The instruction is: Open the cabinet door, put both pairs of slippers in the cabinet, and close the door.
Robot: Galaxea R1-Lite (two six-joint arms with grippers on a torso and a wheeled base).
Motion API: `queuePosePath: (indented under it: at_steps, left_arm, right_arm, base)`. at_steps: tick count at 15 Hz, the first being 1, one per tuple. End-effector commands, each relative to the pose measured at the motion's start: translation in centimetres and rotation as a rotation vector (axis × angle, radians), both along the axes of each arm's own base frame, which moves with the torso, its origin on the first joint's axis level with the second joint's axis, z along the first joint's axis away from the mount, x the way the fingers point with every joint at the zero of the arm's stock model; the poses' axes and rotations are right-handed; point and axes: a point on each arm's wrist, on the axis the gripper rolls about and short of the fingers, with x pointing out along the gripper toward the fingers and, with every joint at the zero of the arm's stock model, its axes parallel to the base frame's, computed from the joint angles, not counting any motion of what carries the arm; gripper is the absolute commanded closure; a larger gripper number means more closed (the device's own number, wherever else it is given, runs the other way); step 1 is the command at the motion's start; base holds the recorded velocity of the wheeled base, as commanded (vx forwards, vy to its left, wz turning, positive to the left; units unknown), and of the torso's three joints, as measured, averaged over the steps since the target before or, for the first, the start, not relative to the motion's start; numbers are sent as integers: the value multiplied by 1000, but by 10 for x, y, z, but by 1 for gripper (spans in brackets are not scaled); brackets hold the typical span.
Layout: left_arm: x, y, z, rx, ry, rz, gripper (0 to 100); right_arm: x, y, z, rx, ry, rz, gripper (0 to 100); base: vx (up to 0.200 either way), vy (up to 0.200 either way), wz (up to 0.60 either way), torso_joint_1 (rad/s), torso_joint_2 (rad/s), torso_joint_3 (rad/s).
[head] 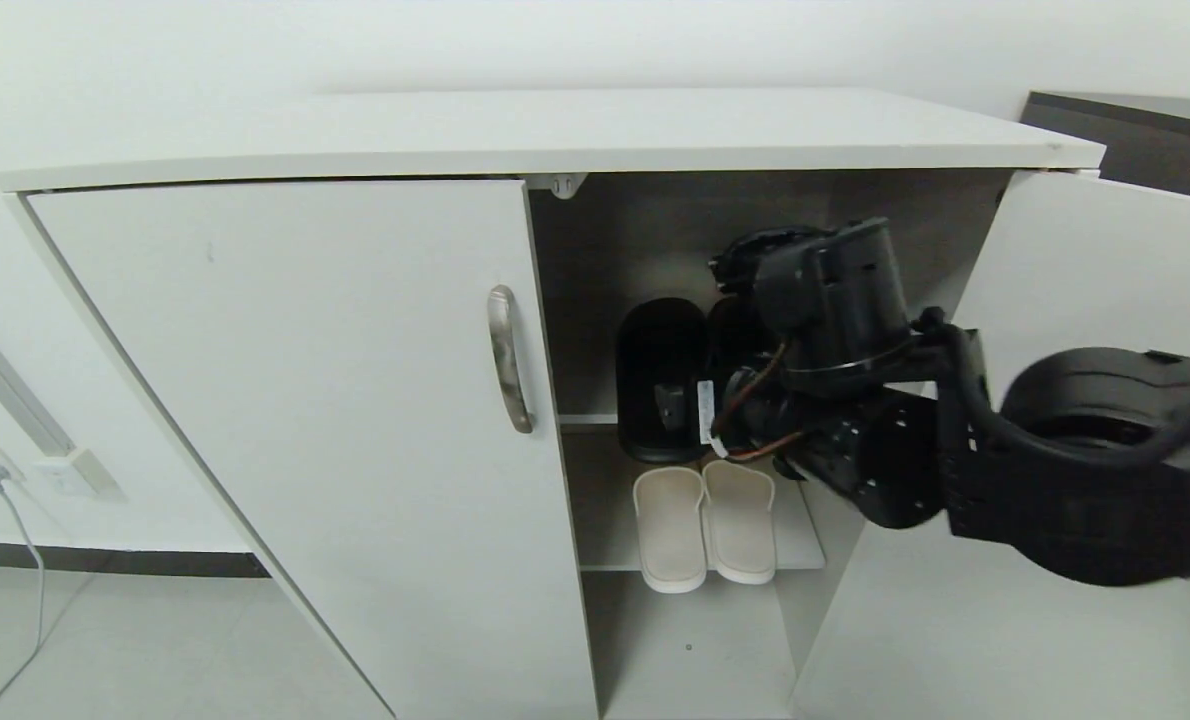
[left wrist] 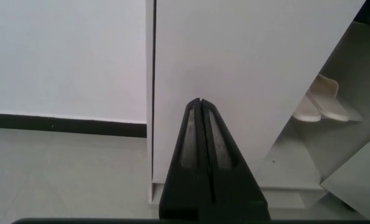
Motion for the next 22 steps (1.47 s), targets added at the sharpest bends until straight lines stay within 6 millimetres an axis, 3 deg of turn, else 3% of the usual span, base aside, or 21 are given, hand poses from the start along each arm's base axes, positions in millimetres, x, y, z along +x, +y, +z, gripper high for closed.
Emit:
queuePosePath:
  at_steps: [1, 4, 7, 8, 16, 22]
  left_arm:
    - [0, 0, 0, -1, 0, 1, 100]
    - [0, 0, 0, 1, 0, -1, 100]
    - [0, 0, 0, 1, 0, -1, 100]
    - [0, 0, 0, 1, -1, -1, 100]
    - [0, 0, 0, 2, -1, 1, 100]
    - [0, 0, 0, 2, 0, 1, 100]
  right_arm:
    - [-40, -29, 17, 64, -5, 147, 0]
    - [-76, -67, -2, 70, 49, 410, 0]
    - [-86, -80, -16, 55, 14, 478, 0]
    - [-86, -80, -19, 42, 15, 484, 100]
    - [-86, -79, -21, 25, 12, 485, 100]
    - [-85, -78, -24, 18, 19, 485, 100]
  base:
    - [0, 0, 0, 0, 0, 0]
    - [0, 0, 0, 0, 0, 0]
    - [0, 0, 0, 0, 0, 0]
    - [0, 0, 0, 0, 0, 0]
    - [0, 0, 0, 0, 0, 0]
    - [-200, 0, 0, 2, 3, 3]
